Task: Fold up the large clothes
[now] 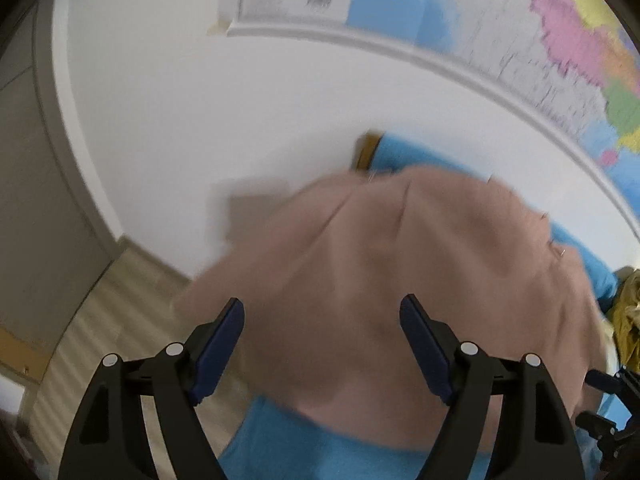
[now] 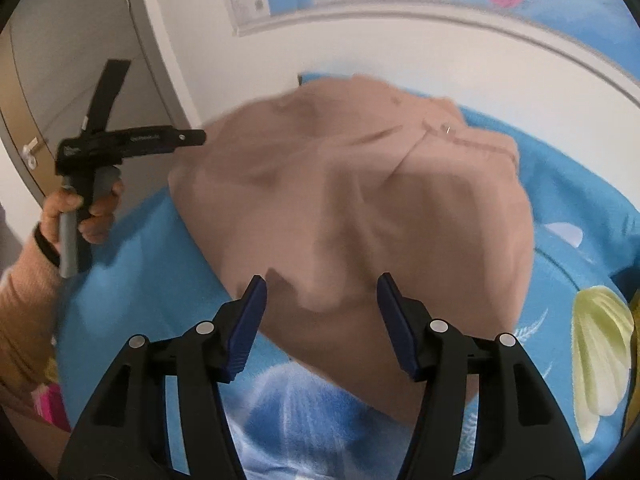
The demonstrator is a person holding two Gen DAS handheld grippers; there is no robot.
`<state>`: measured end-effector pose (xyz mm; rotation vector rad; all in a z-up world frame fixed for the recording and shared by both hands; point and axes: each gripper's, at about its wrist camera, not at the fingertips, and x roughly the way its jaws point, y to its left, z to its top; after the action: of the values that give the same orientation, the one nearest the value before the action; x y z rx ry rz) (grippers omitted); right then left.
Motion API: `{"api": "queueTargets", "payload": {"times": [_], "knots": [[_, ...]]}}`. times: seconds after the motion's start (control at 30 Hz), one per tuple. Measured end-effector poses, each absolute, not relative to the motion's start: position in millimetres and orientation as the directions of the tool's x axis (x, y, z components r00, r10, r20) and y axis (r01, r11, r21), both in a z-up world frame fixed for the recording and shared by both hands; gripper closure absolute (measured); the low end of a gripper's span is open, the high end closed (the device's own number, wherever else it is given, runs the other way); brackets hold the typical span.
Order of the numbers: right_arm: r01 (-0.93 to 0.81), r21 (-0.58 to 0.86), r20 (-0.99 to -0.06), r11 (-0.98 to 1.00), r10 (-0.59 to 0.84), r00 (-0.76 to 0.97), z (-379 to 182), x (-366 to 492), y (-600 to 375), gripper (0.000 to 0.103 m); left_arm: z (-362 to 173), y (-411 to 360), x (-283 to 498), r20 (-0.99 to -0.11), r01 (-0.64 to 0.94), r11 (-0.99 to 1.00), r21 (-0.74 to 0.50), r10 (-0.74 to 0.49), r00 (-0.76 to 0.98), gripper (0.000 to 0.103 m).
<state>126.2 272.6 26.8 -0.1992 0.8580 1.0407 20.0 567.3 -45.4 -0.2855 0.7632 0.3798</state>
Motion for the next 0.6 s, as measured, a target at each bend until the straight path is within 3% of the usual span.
{"api": "queueTargets", "payload": {"times": [0.1,0.17,0.4,0.5,0.53,0.6], "knots": [[-0.806,0.266,-0.69,0.528,0.688,0.223,35.2,136.2,275.6,0.045,-40.4,569.0,51.8,-0.727,-0.4,0.911,-0.101,0.207,0.655,0.027],[-0.795,0.273,-0.684,0.542,0.69,0.235,39.0,145.5,280.5,0.045,-43.0,570.0,69.7,-0.74,-0.41,0.908,-0.092,0.213,0.638,0.036],[-0.743,0.295,-0.683,0.601,0.676,0.276,45.5,183.6,305.7,0.044,-48.8,536.3,98.5,-0.748,-0.308,0.95,-0.044,0.173,0.641,0.029],[-0.746,0.237,-0.722,0.623,0.627,0.294,35.3,192.0,322.9,0.05,-58.3,529.5,105.9,-0.764,-0.297,0.955,0.013,0.201,0.613,0.029],[-0.732,0.22,-0.741,0.645,0.598,0.305,27.5,197.7,325.4,0.058,-63.5,531.6,109.2,-0.773,-0.306,0.951,0.036,0.22,0.595,0.028],[-0.712,0.248,-0.752,0.657,0.594,0.286,15.7,207.7,318.1,0.062,-67.1,538.3,109.6,-0.774,-0.323,0.946,0.038,0.232,0.589,0.028]]}}
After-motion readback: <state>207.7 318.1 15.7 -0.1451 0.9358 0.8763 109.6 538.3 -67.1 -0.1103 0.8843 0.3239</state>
